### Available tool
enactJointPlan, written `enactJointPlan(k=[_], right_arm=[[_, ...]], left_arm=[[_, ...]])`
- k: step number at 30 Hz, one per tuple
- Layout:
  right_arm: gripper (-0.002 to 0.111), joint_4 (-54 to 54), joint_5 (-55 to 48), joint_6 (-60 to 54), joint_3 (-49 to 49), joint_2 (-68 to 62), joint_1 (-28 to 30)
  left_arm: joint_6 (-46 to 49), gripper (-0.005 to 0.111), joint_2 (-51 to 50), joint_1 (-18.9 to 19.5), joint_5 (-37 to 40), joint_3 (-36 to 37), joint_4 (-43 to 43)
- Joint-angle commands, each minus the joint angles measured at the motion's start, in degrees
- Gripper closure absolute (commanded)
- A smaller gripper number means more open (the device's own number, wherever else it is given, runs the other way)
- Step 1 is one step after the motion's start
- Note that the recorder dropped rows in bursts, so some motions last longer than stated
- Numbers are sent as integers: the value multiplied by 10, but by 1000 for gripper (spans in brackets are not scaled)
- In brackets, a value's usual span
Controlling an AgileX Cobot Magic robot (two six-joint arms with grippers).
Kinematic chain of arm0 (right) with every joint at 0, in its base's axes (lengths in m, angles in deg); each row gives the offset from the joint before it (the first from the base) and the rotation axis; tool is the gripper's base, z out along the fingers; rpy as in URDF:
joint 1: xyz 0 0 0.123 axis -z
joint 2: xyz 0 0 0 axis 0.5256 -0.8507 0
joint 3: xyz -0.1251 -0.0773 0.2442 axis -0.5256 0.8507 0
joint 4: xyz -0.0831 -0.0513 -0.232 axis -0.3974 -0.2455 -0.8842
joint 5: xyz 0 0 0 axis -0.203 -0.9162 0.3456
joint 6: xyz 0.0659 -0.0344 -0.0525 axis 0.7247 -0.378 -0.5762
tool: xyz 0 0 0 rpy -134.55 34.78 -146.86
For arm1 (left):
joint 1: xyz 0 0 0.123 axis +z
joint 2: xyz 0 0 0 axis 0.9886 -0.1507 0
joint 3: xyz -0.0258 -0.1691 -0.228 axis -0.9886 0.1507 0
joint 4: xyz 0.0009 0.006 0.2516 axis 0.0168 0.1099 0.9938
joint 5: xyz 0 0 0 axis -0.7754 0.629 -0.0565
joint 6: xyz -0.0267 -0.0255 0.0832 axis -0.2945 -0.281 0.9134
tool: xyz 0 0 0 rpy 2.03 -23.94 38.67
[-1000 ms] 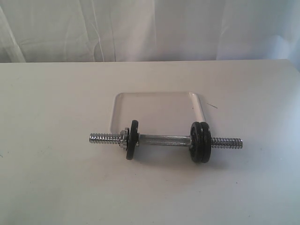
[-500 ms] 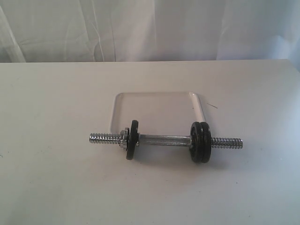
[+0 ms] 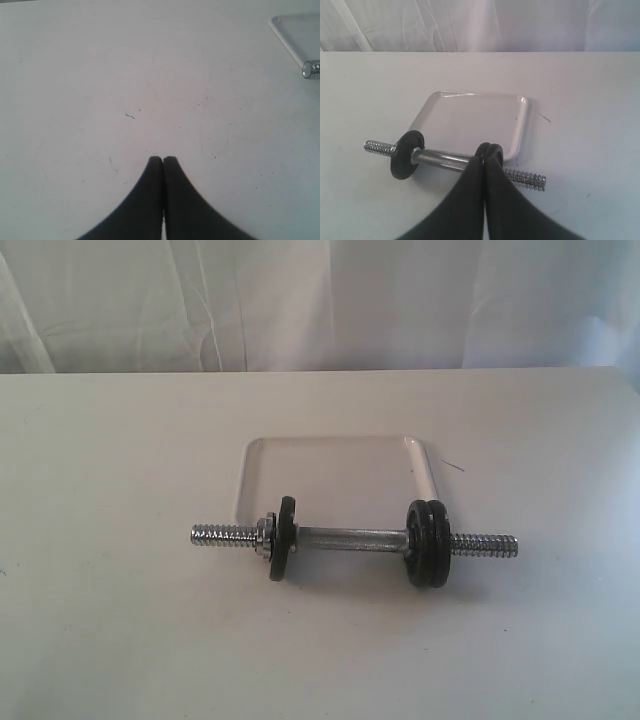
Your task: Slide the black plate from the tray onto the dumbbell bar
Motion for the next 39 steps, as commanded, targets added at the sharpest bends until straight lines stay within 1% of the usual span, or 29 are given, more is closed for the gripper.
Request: enactJointPlan(k=[1,5,8,10,14,20,29,32,35,39], right_arm=[[108,-4,7,1,52,58,-1],[108,-6,7,1,124,129,-1],[108,-12,96,2,178,183,-1],[108,-20,120,2,208,208,-1],[108,-42,117,2,258,244,-1],[108,-41,122,6,331,264,-1],[108,-30,121,7,346,264,-1],[108,-32,140,7,357,264,-1],[108,-54,196,7,357,264,0],[108,-110,184,7,357,264,0]], left_arm=[[-1,107,2,-4,-3,4,-3],[-1,107,2,-4,-3,4,-3],[-1,107,2,-4,-3,4,-3],[-1,107,2,-4,-3,4,-3],[-1,107,2,-4,-3,4,-3],[-1,107,2,-4,-3,4,-3],[-1,107,2,-4,-2,4,-3],[-1,107,2,-4,-2,4,-3],[-1,107,2,-4,-2,4,-3],[-1,107,2,-4,-2,4,-3]])
